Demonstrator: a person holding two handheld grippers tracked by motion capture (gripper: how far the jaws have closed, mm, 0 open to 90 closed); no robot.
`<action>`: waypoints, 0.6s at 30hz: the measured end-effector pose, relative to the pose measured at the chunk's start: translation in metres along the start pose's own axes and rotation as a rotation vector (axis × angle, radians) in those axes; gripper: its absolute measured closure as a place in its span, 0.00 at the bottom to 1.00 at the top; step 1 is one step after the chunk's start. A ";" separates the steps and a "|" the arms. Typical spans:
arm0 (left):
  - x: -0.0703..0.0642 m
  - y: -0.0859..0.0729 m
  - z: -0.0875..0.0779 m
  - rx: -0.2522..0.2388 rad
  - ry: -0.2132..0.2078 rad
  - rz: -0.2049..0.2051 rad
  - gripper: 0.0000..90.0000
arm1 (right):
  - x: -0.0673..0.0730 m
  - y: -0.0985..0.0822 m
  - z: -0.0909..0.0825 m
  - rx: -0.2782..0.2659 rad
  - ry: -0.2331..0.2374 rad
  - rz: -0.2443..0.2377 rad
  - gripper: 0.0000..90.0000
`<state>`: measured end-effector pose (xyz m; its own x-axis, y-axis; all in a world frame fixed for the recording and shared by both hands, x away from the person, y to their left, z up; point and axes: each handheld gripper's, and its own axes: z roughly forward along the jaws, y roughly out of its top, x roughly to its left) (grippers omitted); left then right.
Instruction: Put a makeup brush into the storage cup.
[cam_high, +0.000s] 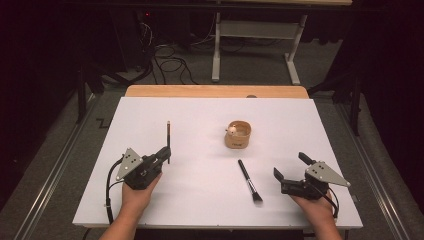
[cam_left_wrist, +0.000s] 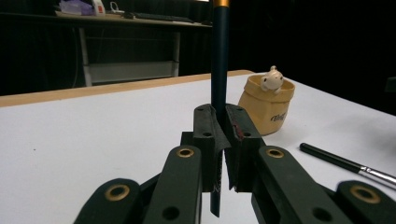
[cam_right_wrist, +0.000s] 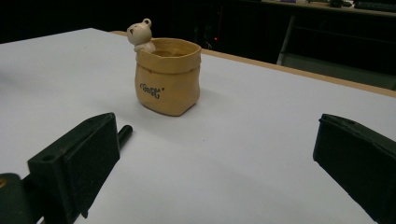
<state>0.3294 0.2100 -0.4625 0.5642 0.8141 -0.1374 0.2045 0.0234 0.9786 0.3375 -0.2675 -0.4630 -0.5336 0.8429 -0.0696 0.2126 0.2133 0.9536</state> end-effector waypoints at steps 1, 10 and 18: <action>0.000 0.000 0.000 -0.001 -0.005 -0.008 0.93 | 0.001 0.001 0.000 0.003 -0.001 -0.001 0.01; -0.003 0.002 0.000 0.003 -0.027 0.002 0.93 | 0.019 0.020 0.007 -0.008 0.037 -0.032 0.01; -0.004 0.003 0.000 -0.002 -0.033 0.000 0.93 | 0.029 0.044 0.018 -0.014 0.081 -0.023 0.01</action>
<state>0.3277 0.2072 -0.4586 0.5903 0.7945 -0.1426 0.2031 0.0248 0.9788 0.3461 -0.2246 -0.4283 -0.6031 0.7947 -0.0685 0.1877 0.2249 0.9561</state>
